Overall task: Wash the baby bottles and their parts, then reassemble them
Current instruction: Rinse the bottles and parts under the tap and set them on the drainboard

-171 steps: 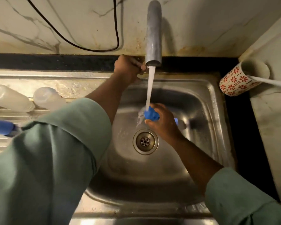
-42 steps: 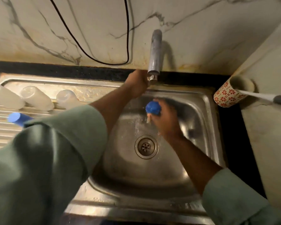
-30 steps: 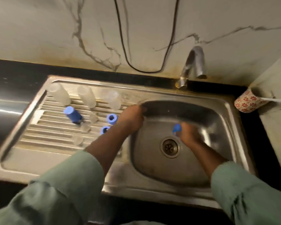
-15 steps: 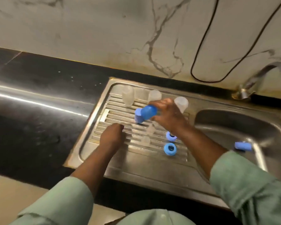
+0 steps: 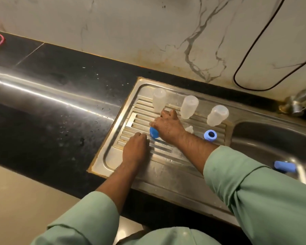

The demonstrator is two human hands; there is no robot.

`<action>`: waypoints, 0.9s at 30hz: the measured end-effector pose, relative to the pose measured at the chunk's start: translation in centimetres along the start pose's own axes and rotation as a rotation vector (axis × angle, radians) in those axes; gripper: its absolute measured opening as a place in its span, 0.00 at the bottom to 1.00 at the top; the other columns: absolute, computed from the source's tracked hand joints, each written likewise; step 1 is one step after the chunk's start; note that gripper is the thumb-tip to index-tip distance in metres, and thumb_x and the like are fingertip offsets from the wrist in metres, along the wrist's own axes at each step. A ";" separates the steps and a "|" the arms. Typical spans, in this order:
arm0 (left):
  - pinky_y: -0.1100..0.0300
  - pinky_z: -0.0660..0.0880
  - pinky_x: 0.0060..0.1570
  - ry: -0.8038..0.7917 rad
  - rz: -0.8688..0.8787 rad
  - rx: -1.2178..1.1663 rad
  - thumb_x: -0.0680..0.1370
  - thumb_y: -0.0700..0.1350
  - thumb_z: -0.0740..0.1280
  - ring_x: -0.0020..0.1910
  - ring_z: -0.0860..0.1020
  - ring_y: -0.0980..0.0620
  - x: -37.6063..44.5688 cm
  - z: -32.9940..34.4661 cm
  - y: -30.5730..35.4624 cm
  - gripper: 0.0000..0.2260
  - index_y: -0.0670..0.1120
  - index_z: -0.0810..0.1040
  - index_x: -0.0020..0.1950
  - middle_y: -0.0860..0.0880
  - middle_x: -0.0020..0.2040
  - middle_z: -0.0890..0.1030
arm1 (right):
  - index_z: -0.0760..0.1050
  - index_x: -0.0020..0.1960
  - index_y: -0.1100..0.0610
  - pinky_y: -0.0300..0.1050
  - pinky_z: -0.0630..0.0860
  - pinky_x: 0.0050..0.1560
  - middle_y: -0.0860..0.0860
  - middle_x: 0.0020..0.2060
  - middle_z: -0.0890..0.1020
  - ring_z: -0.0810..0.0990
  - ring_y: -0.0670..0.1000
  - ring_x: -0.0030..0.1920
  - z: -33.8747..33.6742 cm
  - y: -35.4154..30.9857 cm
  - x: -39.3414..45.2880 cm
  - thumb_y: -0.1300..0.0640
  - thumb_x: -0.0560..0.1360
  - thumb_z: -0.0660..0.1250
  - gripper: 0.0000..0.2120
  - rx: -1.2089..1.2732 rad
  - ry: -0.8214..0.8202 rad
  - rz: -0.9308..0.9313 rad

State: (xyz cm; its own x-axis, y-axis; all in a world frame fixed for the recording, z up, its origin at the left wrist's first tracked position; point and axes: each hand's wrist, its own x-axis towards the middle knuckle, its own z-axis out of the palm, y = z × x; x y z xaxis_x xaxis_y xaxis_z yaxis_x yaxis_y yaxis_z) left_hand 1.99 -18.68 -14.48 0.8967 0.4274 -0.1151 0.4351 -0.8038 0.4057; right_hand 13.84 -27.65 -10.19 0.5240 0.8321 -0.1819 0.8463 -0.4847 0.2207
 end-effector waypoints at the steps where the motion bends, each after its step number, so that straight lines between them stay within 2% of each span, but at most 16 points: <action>1: 0.58 0.73 0.43 0.043 0.004 -0.007 0.83 0.45 0.64 0.42 0.74 0.52 -0.3 -0.1 0.5 0.07 0.43 0.79 0.52 0.46 0.48 0.79 | 0.65 0.71 0.47 0.56 0.63 0.59 0.51 0.64 0.76 0.68 0.57 0.66 0.1 0.1 -0.3 0.56 0.73 0.72 0.30 0.012 0.021 0.012; 3: 0.58 0.71 0.40 0.144 0.039 -0.050 0.83 0.44 0.64 0.42 0.74 0.50 -0.7 -0.6 1.8 0.08 0.41 0.80 0.52 0.45 0.46 0.79 | 0.65 0.72 0.46 0.54 0.62 0.58 0.49 0.66 0.74 0.68 0.56 0.67 0.2 0.7 -1.4 0.55 0.74 0.71 0.30 0.103 0.130 0.047; 5: 0.53 0.73 0.40 0.241 0.124 -0.125 0.81 0.40 0.66 0.42 0.77 0.43 -0.8 -1.2 4.3 0.06 0.38 0.81 0.49 0.41 0.44 0.80 | 0.72 0.67 0.46 0.52 0.60 0.54 0.46 0.63 0.77 0.70 0.55 0.63 0.0 2.4 -3.9 0.55 0.74 0.69 0.22 0.253 0.268 0.123; 8: 0.45 0.77 0.44 0.291 0.264 -0.166 0.78 0.36 0.69 0.45 0.79 0.36 -0.6 -0.9 10.1 0.04 0.36 0.81 0.45 0.38 0.44 0.81 | 0.81 0.53 0.49 0.50 0.64 0.48 0.46 0.50 0.83 0.77 0.55 0.52 0.5 6.4 -9.9 0.57 0.68 0.74 0.14 0.341 0.438 0.281; 10: 0.44 0.76 0.49 0.242 0.359 -0.211 0.78 0.37 0.69 0.49 0.79 0.36 -0.5 0.7 15.0 0.05 0.37 0.83 0.49 0.38 0.47 0.82 | 0.82 0.44 0.51 0.52 0.67 0.46 0.48 0.43 0.84 0.79 0.57 0.47 2.3 9.9 -14.9 0.59 0.64 0.76 0.10 0.360 0.488 0.409; 13: 0.46 0.70 0.58 0.028 0.482 -0.186 0.81 0.43 0.65 0.57 0.75 0.38 -0.7 5.0 22.9 0.10 0.40 0.81 0.58 0.40 0.56 0.80 | 0.81 0.47 0.50 0.51 0.64 0.51 0.47 0.48 0.83 0.76 0.56 0.53 6.1 15.9 -22.1 0.55 0.70 0.71 0.06 0.394 0.323 0.577; 16: 0.50 0.68 0.62 -0.173 0.550 -0.056 0.82 0.46 0.62 0.64 0.72 0.41 -0.8 11.0 31.0 0.14 0.44 0.78 0.65 0.43 0.64 0.76 | 0.79 0.56 0.49 0.48 0.64 0.56 0.45 0.56 0.79 0.72 0.53 0.60 11.4 22.1 -28.5 0.50 0.76 0.64 0.11 0.329 0.044 0.658; 19: 0.50 0.69 0.67 -0.380 0.524 0.023 0.81 0.47 0.64 0.69 0.70 0.42 -0.1 16.5 37.4 0.19 0.47 0.73 0.73 0.44 0.70 0.72 | 0.78 0.60 0.47 0.45 0.66 0.60 0.46 0.60 0.78 0.72 0.52 0.63 16.9 27.5 -32.9 0.53 0.76 0.65 0.13 0.448 -0.056 0.686; 21: 0.50 0.69 0.68 -0.454 0.495 0.058 0.81 0.46 0.64 0.70 0.71 0.42 0.8 19.4 40.5 0.20 0.47 0.72 0.73 0.44 0.71 0.72 | 0.80 0.57 0.51 0.44 0.69 0.58 0.49 0.58 0.79 0.74 0.53 0.62 20.4 30.7 -34.6 0.57 0.75 0.65 0.12 0.537 -0.115 0.684; 23: 0.51 0.72 0.61 -0.393 0.465 0.019 0.81 0.43 0.63 0.65 0.75 0.41 2.1 20.9 42.2 0.15 0.45 0.77 0.67 0.42 0.65 0.77 | 0.81 0.51 0.53 0.45 0.71 0.56 0.51 0.54 0.80 0.75 0.54 0.60 23.0 32.8 -35.1 0.60 0.73 0.65 0.09 0.631 -0.168 0.670; 24: 0.52 0.73 0.58 -0.324 0.455 -0.014 0.81 0.41 0.63 0.62 0.77 0.41 2.8 21.6 43.1 0.13 0.44 0.79 0.64 0.42 0.62 0.79 | 0.80 0.52 0.54 0.44 0.71 0.56 0.51 0.55 0.79 0.75 0.54 0.59 24.4 33.8 -35.2 0.60 0.73 0.65 0.09 0.666 -0.183 0.667; 27: 0.49 0.74 0.61 -0.075 0.530 -0.092 0.80 0.41 0.62 0.63 0.76 0.42 5.3 21.7 45.1 0.16 0.46 0.79 0.66 0.43 0.64 0.78 | 0.77 0.55 0.54 0.45 0.70 0.56 0.52 0.57 0.76 0.73 0.55 0.60 27.6 35.7 -34.5 0.59 0.74 0.64 0.11 0.666 -0.287 0.601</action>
State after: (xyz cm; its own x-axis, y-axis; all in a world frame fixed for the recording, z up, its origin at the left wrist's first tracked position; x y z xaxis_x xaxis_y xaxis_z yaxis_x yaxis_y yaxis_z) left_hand 28.11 -61.63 -16.52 0.9962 -0.0599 0.0636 -0.0838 -0.8603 0.5028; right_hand 28.59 -81.13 -22.49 0.8193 0.3370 -0.4639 0.2603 -0.9395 -0.2227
